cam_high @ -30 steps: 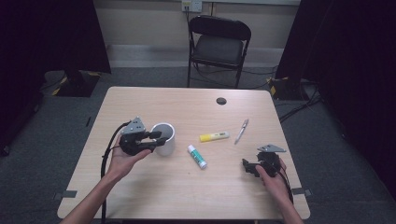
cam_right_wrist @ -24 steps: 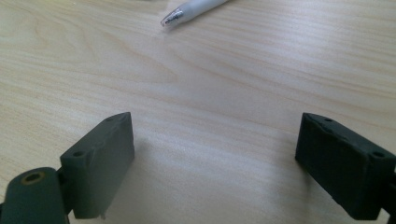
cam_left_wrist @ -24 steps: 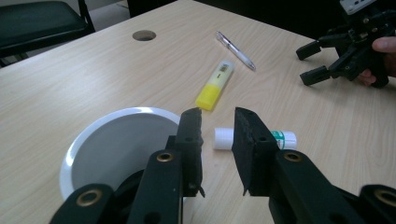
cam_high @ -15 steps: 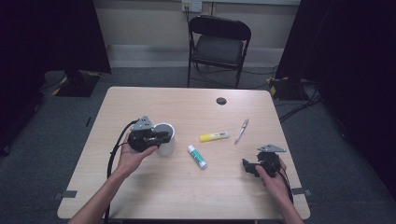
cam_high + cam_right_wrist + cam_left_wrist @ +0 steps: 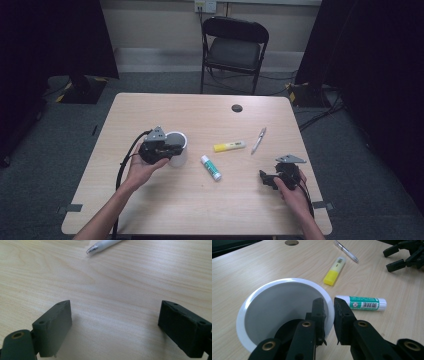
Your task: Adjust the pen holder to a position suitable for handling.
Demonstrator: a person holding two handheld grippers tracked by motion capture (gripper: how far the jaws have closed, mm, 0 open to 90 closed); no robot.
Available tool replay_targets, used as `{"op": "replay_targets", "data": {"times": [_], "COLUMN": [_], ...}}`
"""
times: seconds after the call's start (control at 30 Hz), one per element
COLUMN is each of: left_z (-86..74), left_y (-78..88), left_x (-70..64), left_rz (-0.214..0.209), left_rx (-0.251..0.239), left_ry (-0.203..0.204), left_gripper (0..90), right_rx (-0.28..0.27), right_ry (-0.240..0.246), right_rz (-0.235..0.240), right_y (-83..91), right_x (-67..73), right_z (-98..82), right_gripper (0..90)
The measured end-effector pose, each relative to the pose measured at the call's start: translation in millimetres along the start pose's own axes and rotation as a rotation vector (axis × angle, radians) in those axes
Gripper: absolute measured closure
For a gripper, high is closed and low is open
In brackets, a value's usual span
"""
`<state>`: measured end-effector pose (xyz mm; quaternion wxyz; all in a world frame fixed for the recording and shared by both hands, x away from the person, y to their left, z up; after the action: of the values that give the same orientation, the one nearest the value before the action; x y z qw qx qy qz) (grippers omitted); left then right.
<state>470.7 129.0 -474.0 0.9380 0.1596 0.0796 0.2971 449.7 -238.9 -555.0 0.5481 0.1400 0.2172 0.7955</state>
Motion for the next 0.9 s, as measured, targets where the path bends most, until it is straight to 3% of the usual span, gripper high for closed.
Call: {"op": "replay_targets", "data": {"times": [0.07,0.1,0.33,0.43,0.47,0.9], "left_z": [-0.3,-0.6,-0.3,-0.6,-0.5,-1.1], "left_y": [0.0,-0.8,-2.2,-2.5,-2.0,-0.7], "left_x": [1.0,-0.7,-3.5,-5.9,-4.7,-16.8], "left_rz": [0.003,0.004,0.007,-0.014,-0.014,-0.044], "left_rx": [0.004,0.001,0.023,0.011,0.016,0.019], "left_ry": [-0.011,0.007,-0.019,0.008,-0.008,0.011], "left_gripper": [79.0,78.8,81.8,82.3,82.3,82.7], "right_rx": [0.0,0.0,0.0,0.0,0.0,0.0], "right_ry": [0.0,0.0,0.0,0.001,0.0,0.0], "right_rz": [0.0,0.0,0.001,0.001,0.001,0.001], "right_y": [0.0,0.0,0.0,0.0,0.0,0.0], "right_x": [0.0,0.0,0.0,0.0,0.0,0.0], "right_z": [0.0,0.0,0.0,0.0,0.0,0.0], "right_gripper": [10.9,10.9,10.9,10.9,10.9,10.9]}}
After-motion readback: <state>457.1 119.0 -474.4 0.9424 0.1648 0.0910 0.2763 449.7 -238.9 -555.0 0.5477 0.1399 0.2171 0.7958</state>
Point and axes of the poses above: each handheld gripper's, and its own axes: y roughly backward along the jaws, z roughly out of its top, x roughly to its left, the point moved 8 cm from there along -y, roughly forward along the jaws, and after that the axes turned 13 degrees about -x, right-handed, at the moved point
